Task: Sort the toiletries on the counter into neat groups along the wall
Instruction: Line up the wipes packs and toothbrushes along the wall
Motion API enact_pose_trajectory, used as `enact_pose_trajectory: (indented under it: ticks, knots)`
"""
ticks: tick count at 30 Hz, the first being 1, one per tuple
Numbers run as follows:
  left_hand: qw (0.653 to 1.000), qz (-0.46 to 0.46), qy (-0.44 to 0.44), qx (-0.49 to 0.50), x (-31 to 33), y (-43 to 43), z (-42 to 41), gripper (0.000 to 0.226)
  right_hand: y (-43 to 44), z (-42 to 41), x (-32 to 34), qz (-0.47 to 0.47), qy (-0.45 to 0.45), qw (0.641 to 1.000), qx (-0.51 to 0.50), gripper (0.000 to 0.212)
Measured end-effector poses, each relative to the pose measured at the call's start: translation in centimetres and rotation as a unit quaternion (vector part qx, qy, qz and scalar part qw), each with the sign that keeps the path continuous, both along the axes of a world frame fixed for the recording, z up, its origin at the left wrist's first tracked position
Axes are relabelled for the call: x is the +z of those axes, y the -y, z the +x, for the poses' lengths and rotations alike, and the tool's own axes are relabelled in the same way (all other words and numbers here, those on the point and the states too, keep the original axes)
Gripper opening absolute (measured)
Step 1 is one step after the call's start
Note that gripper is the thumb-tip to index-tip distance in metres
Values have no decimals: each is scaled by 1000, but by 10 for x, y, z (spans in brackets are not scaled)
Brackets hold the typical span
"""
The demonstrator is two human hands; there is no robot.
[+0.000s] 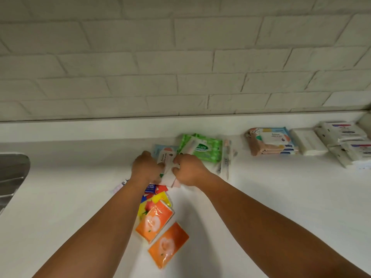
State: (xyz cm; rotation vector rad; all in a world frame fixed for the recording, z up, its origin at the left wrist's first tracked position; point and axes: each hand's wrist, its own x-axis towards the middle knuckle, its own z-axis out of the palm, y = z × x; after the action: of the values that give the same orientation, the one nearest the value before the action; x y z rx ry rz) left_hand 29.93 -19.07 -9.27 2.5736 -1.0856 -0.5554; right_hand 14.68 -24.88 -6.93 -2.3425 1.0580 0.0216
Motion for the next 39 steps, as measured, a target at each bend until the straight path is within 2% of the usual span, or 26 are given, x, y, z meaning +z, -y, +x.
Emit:
enact_pose_trajectory:
  ticks: [6,10,17,22,27,35,39]
  knots:
    - [999,22,-34,-12,-5,7,13,40,-9,13,-9,16,-31,999,-14,37]
    - [998,30,-51,-17,-3,11,11,41,-9,16,-10,16,-29,999,-24,35]
    - [997,-3,-81,8,-5,9,12,48,-12,16,-9,18,-17,999,-34,39]
    - [991,-62,-117,31,-8,3,18,40,-17,17,-10,33,-11,998,-43,45]
    - [987,-101,-110,62,-6,-6,23,22,-19,15,-9,50,-5,998,-43,44]
    - [983,-163,-58,64,13,-14,26,25,-21,11,-2,82,14,996,-40,47]
    - [980,-190,-22,47,26,-19,19,26,-22,10,6,76,21,997,-22,39]
